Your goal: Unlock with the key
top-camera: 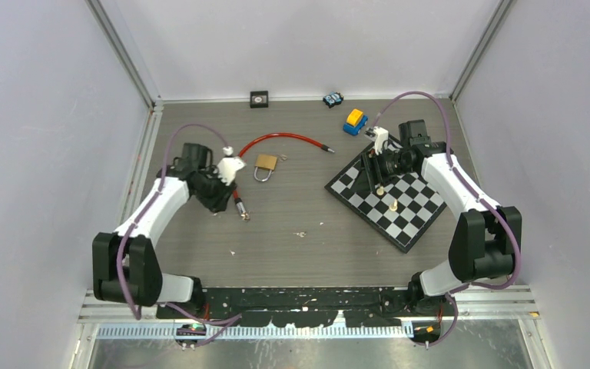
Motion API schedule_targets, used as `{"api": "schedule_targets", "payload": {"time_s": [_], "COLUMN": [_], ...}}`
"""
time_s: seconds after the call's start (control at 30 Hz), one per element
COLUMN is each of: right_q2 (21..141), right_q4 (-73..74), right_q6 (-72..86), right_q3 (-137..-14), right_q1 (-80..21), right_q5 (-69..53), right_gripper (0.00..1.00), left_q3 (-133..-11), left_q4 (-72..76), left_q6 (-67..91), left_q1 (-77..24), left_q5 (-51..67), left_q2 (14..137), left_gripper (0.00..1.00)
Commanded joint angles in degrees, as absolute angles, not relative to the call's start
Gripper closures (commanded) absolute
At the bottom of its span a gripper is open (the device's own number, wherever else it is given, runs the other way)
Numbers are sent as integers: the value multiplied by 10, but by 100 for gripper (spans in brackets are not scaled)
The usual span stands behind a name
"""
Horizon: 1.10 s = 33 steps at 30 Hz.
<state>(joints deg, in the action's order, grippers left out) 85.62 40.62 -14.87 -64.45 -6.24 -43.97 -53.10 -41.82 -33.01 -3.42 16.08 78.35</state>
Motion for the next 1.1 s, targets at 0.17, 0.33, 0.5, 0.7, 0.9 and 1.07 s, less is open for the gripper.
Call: {"api": "schedule_targets", "payload": {"time_s": [0.17, 0.33, 0.5, 0.7, 0.9, 1.07], "right_q2": [847, 825, 815, 826, 830, 838], "right_q4": [407, 403, 395, 394, 364, 361], "right_q6": [-156, -157, -156, -155, -137, -142], "right_q3": [-668, -666, -658, -657, -639, -635], "right_q1": [-62, -62, -62, -62, -69, -97], "right_q5": [-438, -419, -424, -430, -436, -425], "right_gripper": [34, 34, 34, 34, 36, 37], "left_q3": [-641, -641, -640, -610, -572, -559], "left_q4": [-446, -407, -402, -395, -367, -360], "left_q6": [-301, -330, -346, -350, -353, -351], "left_q1": [-307, -406, -446, -465, -465, -464], "left_q5": [163, 138, 128, 131, 123, 113], "left_q2": [831, 909, 970, 964, 931, 884], "left_gripper": [72, 71, 71, 64, 45, 34]}}
